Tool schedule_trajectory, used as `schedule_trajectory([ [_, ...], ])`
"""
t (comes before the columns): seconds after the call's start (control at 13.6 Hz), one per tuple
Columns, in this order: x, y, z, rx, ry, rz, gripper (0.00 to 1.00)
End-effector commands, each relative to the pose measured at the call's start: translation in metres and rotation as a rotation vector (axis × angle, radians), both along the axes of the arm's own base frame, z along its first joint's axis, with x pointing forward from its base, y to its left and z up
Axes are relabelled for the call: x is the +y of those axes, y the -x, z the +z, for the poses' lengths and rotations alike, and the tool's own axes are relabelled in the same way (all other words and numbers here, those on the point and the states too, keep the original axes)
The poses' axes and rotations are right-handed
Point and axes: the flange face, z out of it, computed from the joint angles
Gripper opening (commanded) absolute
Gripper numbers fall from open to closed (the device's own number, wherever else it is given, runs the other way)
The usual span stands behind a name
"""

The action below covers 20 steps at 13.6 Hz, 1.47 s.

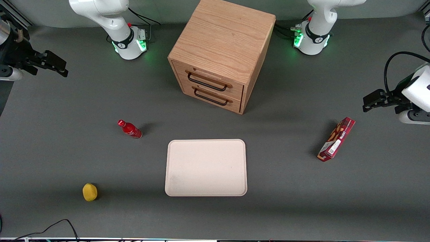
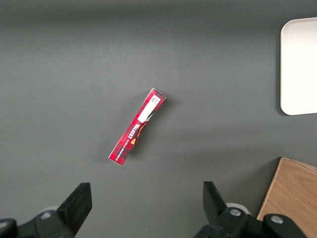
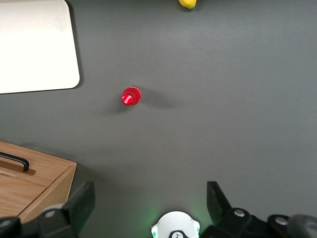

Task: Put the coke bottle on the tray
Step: 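Move the right gripper down toward the red Coca-Cola bottle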

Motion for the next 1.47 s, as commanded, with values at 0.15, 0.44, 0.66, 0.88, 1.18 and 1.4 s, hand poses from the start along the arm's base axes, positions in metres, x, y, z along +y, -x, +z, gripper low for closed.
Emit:
schedule_trajectory([
  [0.15,0.005,-0.004,0.0,0.03,-0.038,-0.011,1.0],
  [0.44,0.007,-0.017,-0.064,0.071,-0.153,0.014,1.0],
  [0.66,0.01,-0.022,-0.163,0.022,-0.143,0.0,1.0],
  [0.88,0.022,-0.018,-0.266,-0.059,-0.108,0.017,1.0],
  [1.18,0.023,-0.025,-0.331,-0.095,-0.111,0.009,1.0],
  [1.4,0.023,-0.026,-0.343,-0.092,-0.11,0.01,0.51],
])
